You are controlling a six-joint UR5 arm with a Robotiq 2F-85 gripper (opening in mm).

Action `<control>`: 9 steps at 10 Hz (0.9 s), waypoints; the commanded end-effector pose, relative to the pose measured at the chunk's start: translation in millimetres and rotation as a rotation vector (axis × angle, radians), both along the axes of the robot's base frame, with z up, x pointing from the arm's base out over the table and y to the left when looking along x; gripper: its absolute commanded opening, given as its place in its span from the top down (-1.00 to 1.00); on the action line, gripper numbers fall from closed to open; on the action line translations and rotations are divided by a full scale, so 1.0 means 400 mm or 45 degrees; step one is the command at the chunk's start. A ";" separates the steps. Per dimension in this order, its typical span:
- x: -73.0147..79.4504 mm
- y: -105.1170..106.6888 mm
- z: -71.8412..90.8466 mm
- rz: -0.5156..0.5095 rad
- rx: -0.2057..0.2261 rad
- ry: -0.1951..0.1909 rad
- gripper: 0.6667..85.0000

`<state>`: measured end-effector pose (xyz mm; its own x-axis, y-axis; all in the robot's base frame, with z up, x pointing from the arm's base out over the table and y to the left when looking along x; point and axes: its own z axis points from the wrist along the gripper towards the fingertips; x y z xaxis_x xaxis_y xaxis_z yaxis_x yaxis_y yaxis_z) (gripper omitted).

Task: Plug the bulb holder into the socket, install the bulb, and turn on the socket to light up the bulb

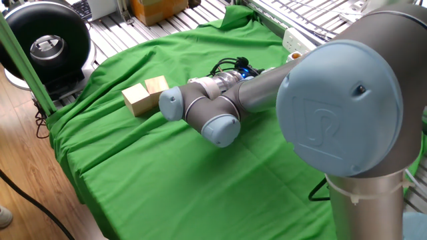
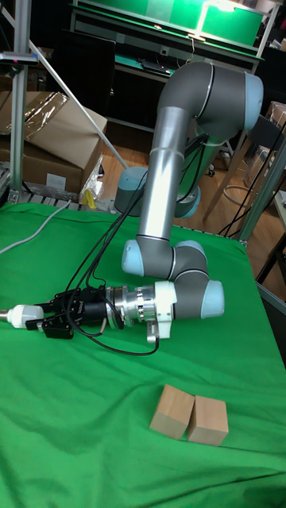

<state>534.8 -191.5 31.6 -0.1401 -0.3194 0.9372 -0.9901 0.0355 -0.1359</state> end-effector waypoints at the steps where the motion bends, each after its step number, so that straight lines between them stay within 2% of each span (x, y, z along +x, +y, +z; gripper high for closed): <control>1: -0.014 -0.004 0.005 -0.032 0.005 -0.009 0.37; 2: -0.012 0.000 0.032 -0.030 -0.003 -0.008 0.44; 3: 0.004 0.009 0.085 -0.010 -0.005 -0.015 0.57; 4: 0.017 0.022 0.126 0.005 0.022 -0.014 0.61; 5: 0.007 0.044 0.144 -0.026 0.093 -0.002 0.61; 6: 0.011 0.065 0.154 -0.038 0.183 -0.035 0.71; 7: 0.029 0.078 0.168 -0.036 0.302 -0.117 0.75; 8: 0.032 0.079 0.194 -0.041 0.359 -0.163 0.83; 9: 0.006 0.077 0.204 -0.101 0.415 -0.215 0.98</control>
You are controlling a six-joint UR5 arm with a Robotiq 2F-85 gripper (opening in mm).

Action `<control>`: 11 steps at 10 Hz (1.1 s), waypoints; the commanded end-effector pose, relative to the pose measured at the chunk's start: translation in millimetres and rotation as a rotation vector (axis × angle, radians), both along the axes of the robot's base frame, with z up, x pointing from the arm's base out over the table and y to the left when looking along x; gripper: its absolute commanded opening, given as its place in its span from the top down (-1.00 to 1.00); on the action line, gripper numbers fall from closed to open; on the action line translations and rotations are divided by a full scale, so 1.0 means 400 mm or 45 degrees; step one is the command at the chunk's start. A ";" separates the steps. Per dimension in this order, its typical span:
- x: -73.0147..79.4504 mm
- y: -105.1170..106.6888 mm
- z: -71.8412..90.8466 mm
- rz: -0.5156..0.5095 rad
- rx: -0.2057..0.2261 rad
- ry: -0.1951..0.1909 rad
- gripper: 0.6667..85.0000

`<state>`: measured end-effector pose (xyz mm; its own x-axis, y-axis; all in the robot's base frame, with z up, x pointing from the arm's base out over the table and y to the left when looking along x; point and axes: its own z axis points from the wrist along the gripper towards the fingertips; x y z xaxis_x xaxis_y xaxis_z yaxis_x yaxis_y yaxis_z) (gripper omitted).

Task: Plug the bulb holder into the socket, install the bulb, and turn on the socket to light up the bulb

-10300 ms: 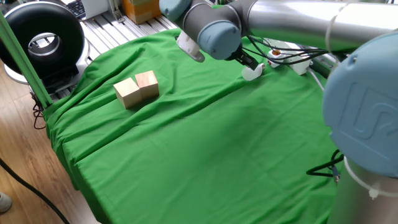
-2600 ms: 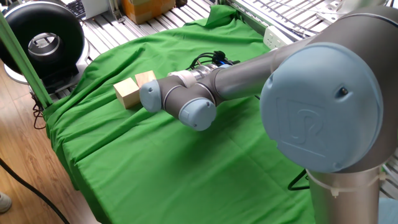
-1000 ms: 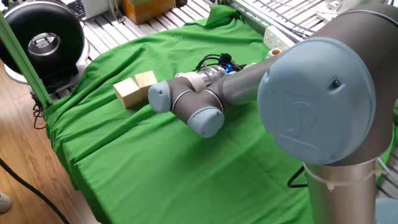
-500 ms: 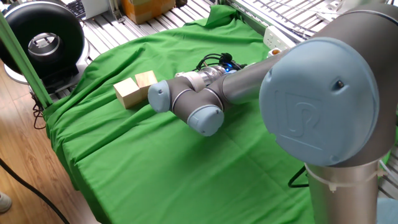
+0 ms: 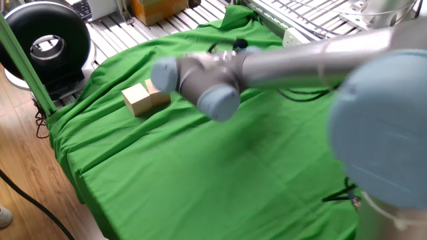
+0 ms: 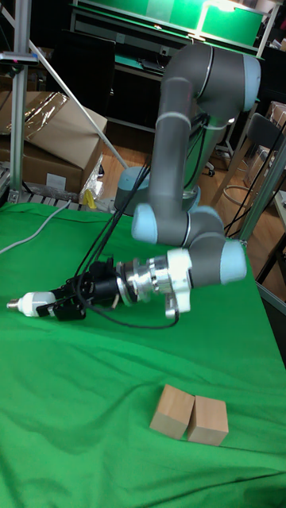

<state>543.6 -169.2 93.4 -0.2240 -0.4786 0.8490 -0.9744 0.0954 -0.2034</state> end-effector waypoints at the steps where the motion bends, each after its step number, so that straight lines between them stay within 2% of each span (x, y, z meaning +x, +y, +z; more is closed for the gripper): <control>1: -0.020 -0.002 0.060 -0.074 0.208 -0.146 0.99; 2: -0.015 -0.034 0.064 -0.061 0.243 -0.174 0.99; 3: -0.013 -0.049 0.072 -0.045 0.241 -0.211 0.99; 5: -0.017 -0.018 0.077 -0.061 0.244 -0.203 0.99; 6: -0.021 -0.005 0.080 -0.100 0.242 -0.232 0.99; 7: -0.028 0.008 0.064 -0.174 0.283 -0.306 0.99; 8: -0.050 0.031 0.039 -0.292 0.344 -0.374 0.99; 9: -0.070 0.043 0.027 -0.390 0.366 -0.430 0.99; 10: -0.052 0.033 0.037 -0.391 0.347 -0.500 0.99; 11: -0.017 0.021 0.051 -0.323 0.327 -0.537 0.99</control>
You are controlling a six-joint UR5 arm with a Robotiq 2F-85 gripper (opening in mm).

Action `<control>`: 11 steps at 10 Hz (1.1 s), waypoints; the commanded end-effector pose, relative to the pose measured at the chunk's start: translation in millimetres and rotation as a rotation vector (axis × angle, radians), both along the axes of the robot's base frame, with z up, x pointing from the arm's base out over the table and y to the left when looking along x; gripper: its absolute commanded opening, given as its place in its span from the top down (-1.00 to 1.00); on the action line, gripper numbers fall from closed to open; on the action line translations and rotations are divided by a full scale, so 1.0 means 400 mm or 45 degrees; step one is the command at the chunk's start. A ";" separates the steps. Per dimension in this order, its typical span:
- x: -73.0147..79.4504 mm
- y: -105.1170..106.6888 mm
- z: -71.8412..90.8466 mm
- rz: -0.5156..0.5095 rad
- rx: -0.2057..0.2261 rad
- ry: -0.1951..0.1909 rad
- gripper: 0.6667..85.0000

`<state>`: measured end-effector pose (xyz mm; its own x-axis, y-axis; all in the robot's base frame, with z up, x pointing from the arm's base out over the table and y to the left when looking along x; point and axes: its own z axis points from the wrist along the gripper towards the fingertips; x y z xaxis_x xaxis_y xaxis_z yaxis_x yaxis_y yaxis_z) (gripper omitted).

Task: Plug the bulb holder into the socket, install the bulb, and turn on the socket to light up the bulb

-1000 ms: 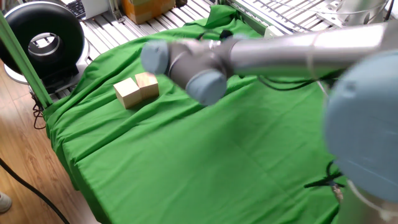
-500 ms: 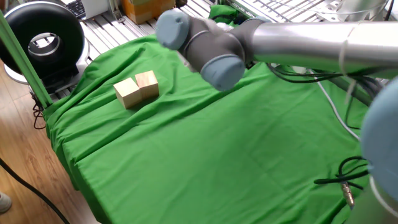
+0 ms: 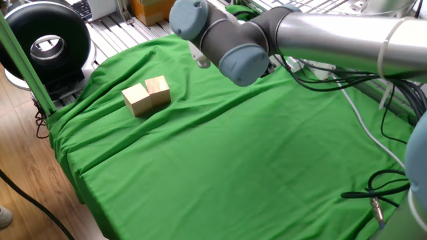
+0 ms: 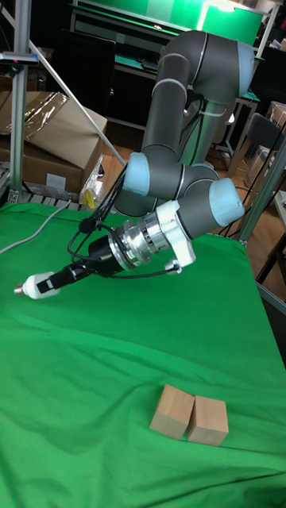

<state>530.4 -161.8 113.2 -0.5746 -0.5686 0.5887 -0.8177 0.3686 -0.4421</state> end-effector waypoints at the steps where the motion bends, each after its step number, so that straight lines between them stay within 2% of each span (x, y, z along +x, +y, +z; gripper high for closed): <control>1: 0.027 -0.006 0.009 -0.040 0.019 -0.118 0.99; 2: 0.045 -0.029 0.033 -0.007 0.028 -0.122 0.99; 4: 0.062 -0.065 0.064 0.009 0.090 -0.145 0.99; 6: 0.081 -0.090 0.075 0.025 0.145 -0.172 0.99; 7: 0.082 -0.110 0.082 0.017 0.161 -0.199 0.99; 8: 0.072 -0.127 0.080 -0.006 0.190 -0.203 0.99; 9: 0.067 -0.112 0.063 -0.025 0.250 -0.199 0.99; 10: 0.062 -0.074 0.036 -0.108 0.349 -0.250 0.99; 11: 0.043 -0.001 -0.007 -0.283 0.520 -0.311 0.99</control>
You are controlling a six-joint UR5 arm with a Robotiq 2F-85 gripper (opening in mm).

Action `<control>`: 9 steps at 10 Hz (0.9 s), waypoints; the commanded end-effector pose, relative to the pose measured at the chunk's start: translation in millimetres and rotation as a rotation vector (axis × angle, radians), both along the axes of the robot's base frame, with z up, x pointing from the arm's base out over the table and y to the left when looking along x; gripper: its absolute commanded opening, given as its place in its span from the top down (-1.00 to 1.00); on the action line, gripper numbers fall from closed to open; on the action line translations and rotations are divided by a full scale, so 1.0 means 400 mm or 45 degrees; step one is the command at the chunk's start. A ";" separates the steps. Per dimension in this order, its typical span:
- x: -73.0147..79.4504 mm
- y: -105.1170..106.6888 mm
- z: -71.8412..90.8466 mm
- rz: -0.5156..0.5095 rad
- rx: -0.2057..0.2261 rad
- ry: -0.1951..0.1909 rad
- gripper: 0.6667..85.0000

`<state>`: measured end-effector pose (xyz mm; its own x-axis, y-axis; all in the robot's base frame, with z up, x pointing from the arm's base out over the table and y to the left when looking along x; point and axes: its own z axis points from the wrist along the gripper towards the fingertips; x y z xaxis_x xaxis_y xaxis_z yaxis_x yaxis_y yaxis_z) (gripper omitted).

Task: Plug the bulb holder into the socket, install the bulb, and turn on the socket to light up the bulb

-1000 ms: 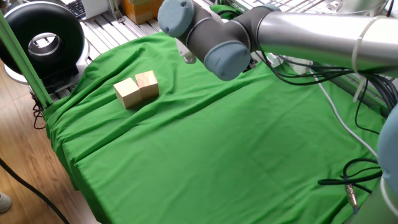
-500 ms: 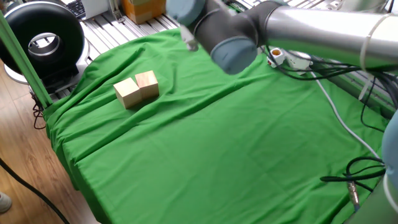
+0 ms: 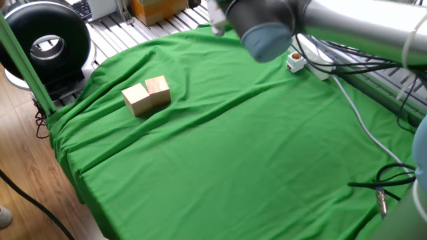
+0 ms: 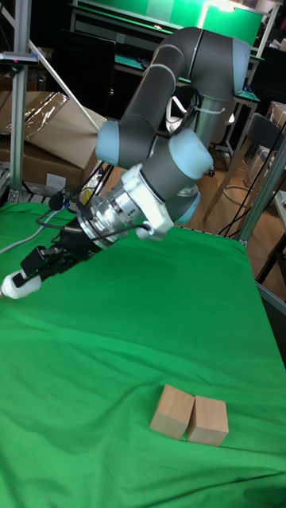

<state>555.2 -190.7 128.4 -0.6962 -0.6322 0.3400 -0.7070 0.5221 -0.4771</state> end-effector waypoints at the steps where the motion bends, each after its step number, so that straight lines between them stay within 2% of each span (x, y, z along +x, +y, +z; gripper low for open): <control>1: -0.012 0.102 -0.058 -0.257 0.324 -0.122 0.99; 2: 0.000 0.078 -0.046 -0.267 0.278 -0.162 0.99; 3: 0.010 0.050 -0.030 -0.242 0.215 -0.179 0.99; 4: 0.019 0.035 -0.020 -0.188 0.175 -0.172 0.99; 5: 0.040 0.030 -0.014 -0.127 0.158 -0.183 0.99; 6: 0.043 0.040 -0.019 -0.129 0.181 -0.189 0.99; 7: 0.054 0.041 -0.017 -0.109 0.181 -0.202 0.99; 9: 0.049 -0.011 0.006 -0.061 0.184 -0.192 0.99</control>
